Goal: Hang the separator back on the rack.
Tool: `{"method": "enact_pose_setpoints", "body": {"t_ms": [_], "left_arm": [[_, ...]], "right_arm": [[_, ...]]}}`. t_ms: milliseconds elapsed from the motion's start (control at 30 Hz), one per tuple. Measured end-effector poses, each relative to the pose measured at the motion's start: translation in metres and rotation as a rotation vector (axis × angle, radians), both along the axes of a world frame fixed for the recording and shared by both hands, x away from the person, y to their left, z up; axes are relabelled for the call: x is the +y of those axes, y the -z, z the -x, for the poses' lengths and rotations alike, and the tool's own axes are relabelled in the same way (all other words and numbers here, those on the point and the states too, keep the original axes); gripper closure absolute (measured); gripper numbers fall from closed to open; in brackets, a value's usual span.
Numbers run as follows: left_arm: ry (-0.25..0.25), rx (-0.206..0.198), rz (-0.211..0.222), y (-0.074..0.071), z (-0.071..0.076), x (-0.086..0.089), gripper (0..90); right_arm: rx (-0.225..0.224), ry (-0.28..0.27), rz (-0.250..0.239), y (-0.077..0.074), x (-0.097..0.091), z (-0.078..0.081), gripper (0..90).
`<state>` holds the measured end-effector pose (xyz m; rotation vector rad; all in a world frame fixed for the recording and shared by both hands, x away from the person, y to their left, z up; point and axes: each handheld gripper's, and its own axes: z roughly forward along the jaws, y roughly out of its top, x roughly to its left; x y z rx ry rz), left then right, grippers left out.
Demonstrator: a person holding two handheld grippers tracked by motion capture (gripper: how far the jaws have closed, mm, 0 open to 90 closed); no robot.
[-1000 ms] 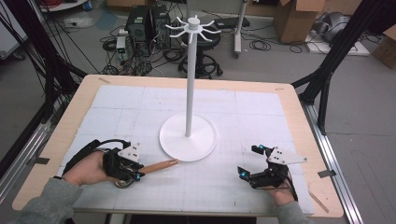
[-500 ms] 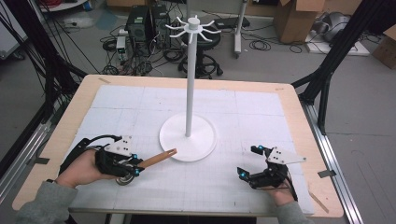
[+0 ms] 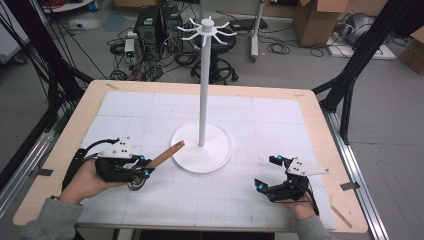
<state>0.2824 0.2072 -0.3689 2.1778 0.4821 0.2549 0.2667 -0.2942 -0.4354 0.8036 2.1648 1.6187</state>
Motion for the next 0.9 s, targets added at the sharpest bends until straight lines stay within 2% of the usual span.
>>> {"method": "enact_pose_setpoints", "body": {"t_ms": [33, 133, 167, 233, 500, 600, 667, 767, 900], "left_arm": [[-0.017, -0.019, 0.001, 0.000, 0.001, 0.000, 69.5], [-0.035, -0.040, 0.038, 0.000, 0.005, 0.000, 69.5], [-0.040, -0.031, 0.054, 0.000, 0.005, 0.000, 69.6], [-0.050, -0.041, 0.073, 0.000, 0.006, 0.000, 69.5], [-0.107, -0.034, 0.157, -0.001, 0.002, 0.004, 69.5], [-0.125, -0.044, 0.183, -0.002, 0.002, 0.005, 69.5], [-0.133, -0.041, 0.215, -0.004, 0.002, 0.005, 69.5], [-0.137, -0.052, 0.241, -0.006, 0.003, 0.006, 69.5], [-0.158, -0.065, 0.296, -0.012, 0.004, 0.007, 69.5]], "right_arm": [[0.000, 0.000, -0.001, 0.000, 0.000, 0.000, 0.5], [-0.001, 0.001, 0.003, 0.000, 0.000, 0.000, 0.5], [0.001, 0.002, 0.004, 0.000, 0.000, 0.000, 0.5], [-0.002, 0.000, 0.006, 0.000, 0.000, -0.001, 0.5], [-0.001, 0.001, 0.001, 0.000, -0.001, 0.000, 0.5], [0.000, 0.000, -0.001, 0.000, -0.001, 0.000, 0.5], [0.004, 0.004, 0.001, 0.000, 0.000, 0.000, 0.5], [0.005, 0.004, 0.001, 0.000, 0.000, 0.000, 0.5], [0.001, 0.005, 0.000, 0.000, -0.001, 0.000, 0.5]]}}
